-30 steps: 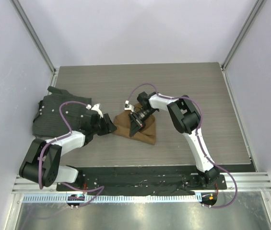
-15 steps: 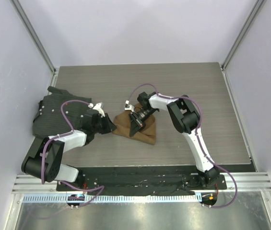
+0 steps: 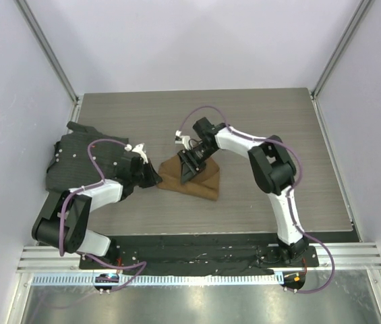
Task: Fold the napkin, place the utensils inside, and roll it up
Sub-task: Roll the napkin with the utensil
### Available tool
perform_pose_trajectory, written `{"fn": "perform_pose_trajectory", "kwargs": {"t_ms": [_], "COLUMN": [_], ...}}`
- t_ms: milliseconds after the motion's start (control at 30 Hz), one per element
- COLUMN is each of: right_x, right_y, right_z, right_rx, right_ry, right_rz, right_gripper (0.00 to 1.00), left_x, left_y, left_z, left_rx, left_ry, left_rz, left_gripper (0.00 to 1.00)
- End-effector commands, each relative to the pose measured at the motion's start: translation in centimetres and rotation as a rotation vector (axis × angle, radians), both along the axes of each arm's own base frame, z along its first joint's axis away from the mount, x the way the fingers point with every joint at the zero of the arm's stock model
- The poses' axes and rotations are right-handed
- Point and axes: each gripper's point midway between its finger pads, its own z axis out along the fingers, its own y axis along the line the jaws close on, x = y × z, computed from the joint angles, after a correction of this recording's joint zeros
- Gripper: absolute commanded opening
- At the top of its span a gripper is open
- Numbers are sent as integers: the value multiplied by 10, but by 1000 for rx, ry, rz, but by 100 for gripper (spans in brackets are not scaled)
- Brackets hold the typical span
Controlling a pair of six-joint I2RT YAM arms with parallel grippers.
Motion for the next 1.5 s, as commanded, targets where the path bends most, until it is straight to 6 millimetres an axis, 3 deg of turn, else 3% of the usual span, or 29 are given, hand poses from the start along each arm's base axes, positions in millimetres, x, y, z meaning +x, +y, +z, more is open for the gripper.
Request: {"fn": "perform_pose_trajectory", "kwargs": {"t_ms": [0,67,200,400,600,967,1267,1467], "right_x": [37,42,23,-26,-48,-56,-42,-45], "right_y": [-4,-8,-34,-53,-63,-75,-84,-88], "right_z": [55,82,77,64,47,15,-2,-21], "right_rx": [20,41,-71,-154,-210,-288,-378,-429], "right_ry": [-357,-484,-582,-640,-672,-672,-719,-677], "right_rz": [-127,-161,-197,-176,-159,-117,-101,-75], "right_gripper": [66,70,72,72,73,70,70,68], "left_x": [2,-1,-2,-3,-5,-3,1,2], "left_y": [7,7,4,4,5,6,6,8], "left_z": [-5,-8,-7,-5,-8,-8,-7,-6], "left_rx": [41,50,45,48,59,74,81,83], "left_ry": [51,80,118,174,215,237,240,244], "left_rz": [29,25,22,38,42,47,46,49], "left_gripper": [0,0,0,0,0,0,0,0]}}
